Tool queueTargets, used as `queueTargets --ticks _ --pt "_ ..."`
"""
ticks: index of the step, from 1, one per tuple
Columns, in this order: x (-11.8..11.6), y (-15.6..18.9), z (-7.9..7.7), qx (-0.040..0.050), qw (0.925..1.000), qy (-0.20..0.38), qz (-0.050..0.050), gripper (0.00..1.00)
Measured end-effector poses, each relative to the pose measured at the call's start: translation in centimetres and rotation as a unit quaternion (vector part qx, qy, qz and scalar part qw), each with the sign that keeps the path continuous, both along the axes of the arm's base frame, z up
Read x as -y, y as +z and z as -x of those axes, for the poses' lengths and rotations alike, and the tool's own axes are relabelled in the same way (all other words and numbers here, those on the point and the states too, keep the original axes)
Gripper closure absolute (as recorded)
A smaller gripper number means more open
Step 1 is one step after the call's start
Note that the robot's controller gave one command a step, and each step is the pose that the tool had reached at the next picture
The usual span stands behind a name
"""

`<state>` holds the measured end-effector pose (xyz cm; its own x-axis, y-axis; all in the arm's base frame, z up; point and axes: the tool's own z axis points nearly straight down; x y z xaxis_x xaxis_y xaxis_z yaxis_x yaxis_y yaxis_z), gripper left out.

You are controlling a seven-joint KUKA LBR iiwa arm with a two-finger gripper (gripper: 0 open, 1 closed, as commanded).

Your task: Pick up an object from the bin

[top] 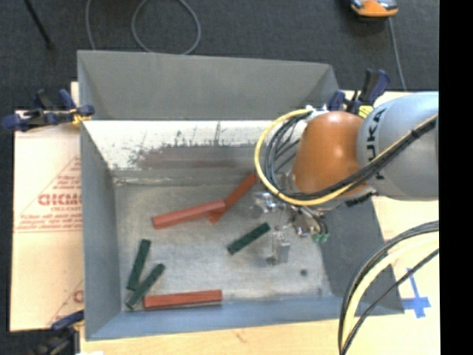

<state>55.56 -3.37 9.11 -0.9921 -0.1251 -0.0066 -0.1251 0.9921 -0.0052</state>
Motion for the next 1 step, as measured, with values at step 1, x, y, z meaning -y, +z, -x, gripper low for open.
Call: queueTargets --ticks 1 --pt "-0.57 -0.13 0.11 -0.002 1.0 0.001 -0.003 1.0"
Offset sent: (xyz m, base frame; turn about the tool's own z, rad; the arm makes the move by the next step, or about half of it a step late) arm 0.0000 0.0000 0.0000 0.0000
